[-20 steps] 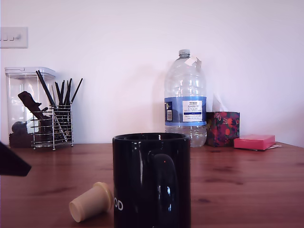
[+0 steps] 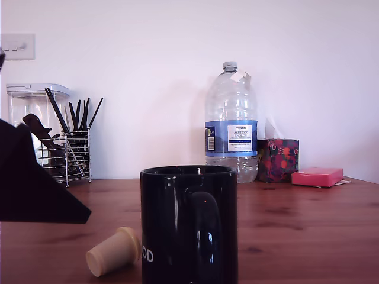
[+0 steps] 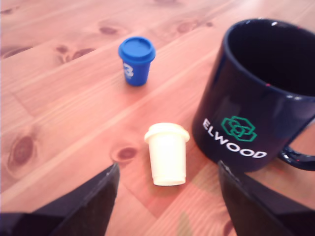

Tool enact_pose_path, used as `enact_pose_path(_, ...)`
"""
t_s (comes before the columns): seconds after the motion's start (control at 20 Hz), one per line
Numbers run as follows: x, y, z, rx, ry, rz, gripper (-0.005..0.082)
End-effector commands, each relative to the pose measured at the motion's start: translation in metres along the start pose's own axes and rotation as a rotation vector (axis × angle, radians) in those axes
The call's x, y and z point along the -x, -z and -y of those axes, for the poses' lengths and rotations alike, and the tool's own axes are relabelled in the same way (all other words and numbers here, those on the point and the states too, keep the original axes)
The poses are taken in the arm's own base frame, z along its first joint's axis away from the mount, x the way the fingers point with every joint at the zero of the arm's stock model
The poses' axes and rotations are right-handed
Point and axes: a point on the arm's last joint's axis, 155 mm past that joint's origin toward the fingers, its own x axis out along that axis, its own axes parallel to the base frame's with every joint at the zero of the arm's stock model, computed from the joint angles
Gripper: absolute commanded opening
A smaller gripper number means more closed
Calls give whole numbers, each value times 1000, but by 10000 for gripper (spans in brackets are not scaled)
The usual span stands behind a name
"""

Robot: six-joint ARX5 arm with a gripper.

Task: Pick up the coffee capsules from the table one by one and drop them inside the nearest coffee cup

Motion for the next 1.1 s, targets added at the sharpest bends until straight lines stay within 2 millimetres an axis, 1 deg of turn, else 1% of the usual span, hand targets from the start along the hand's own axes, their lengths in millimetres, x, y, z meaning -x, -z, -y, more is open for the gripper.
enact_pose_path(0.0, -5, -8, 2, 0, 4, 1, 591)
enact_pose_path(0.5, -35, 7, -9, 14, -49, -169, 586)
enact_pose_path(0.9, -48, 24, -11, 25, -60, -294, 580)
enact_pose_path(1.05, -48, 26, -10, 21, -57, -304, 472)
